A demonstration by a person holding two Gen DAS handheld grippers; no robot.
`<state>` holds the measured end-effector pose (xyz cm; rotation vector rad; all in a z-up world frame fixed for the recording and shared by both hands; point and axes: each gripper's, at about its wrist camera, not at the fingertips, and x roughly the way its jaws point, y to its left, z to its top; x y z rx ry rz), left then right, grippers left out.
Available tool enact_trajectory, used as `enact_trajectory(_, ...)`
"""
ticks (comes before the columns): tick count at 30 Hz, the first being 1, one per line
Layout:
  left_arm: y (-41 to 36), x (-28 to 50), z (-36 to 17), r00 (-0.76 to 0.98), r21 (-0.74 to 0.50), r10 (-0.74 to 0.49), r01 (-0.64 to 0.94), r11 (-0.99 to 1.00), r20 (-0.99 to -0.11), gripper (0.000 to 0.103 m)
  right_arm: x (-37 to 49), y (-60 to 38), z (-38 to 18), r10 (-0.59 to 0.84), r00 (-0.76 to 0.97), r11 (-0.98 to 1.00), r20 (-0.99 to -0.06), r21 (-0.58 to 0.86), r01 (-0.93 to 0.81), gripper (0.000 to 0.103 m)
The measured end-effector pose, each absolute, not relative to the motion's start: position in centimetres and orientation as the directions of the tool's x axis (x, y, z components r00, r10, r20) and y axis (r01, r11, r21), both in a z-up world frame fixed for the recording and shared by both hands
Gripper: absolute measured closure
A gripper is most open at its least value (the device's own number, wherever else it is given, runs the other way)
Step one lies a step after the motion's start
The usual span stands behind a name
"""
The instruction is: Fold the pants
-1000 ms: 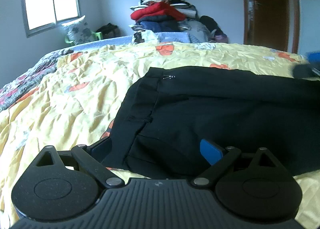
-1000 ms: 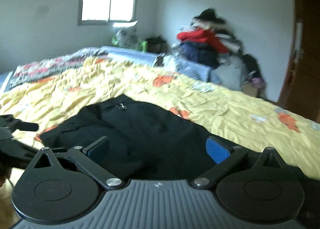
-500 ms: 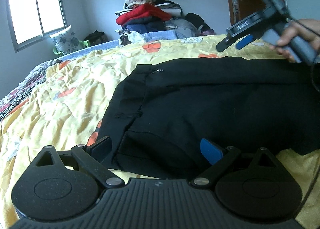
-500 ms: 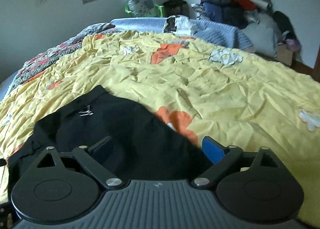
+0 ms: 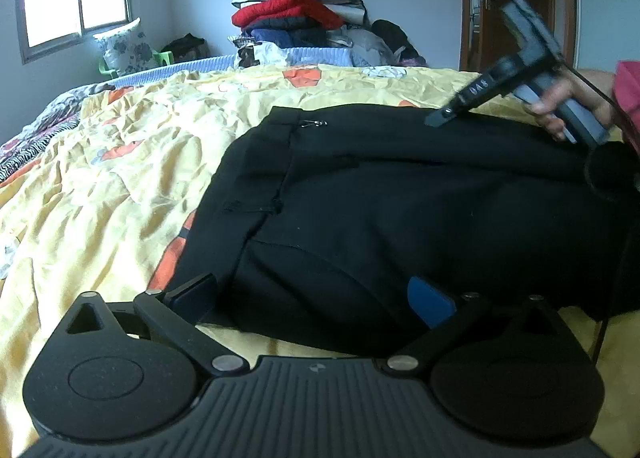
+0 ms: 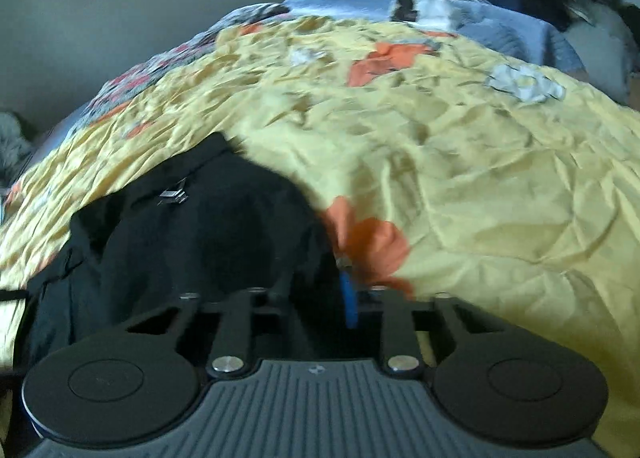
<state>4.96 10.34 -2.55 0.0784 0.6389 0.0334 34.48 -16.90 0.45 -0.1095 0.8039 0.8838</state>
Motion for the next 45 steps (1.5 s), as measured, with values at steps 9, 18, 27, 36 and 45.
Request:
enact_trajectory(9, 14.0, 13.2, 4.7, 0.838, -0.16, -0.084, -0.003, 0.987, -0.539, 0.006, 22.9, -11.9, 2.0, 0.504, 0.648, 0.538, -0.571, -0.379, -0.753, 0.095)
enact_trajectory(18, 16.6, 26.2, 3.3, 0.695, -0.576, -0.323, -0.158, 0.802, -0.642, 0.004, 14.8, -10.4, 1.2, 0.507, 0.702, 0.343, -0.5, -0.629, -0.697, 0.095)
enact_trajectory(27, 16.4, 29.2, 1.0, 0.602, -0.642, -0.398, -0.261, 0.721, -0.692, 0.081, 12.8, -9.9, 0.3, 0.502, 0.712, 0.283, -0.49, -0.685, -0.671, 0.095)
enact_trajectory(36, 17.6, 17.4, 5.0, 0.769, -0.57, -0.281, -0.128, 0.811, -0.573, 0.098, 11.7, -11.3, 3.6, 0.603, 0.618, 0.443, -0.505, -0.432, -0.785, 0.095)
enact_trajectory(45, 18.9, 8.0, 0.4, 0.665, -0.571, -0.319, -0.197, 0.797, -0.675, 0.098, 4.3, -10.7, 1.9, 0.62, 0.493, 0.351, -0.611, -0.346, -0.87, 0.095)
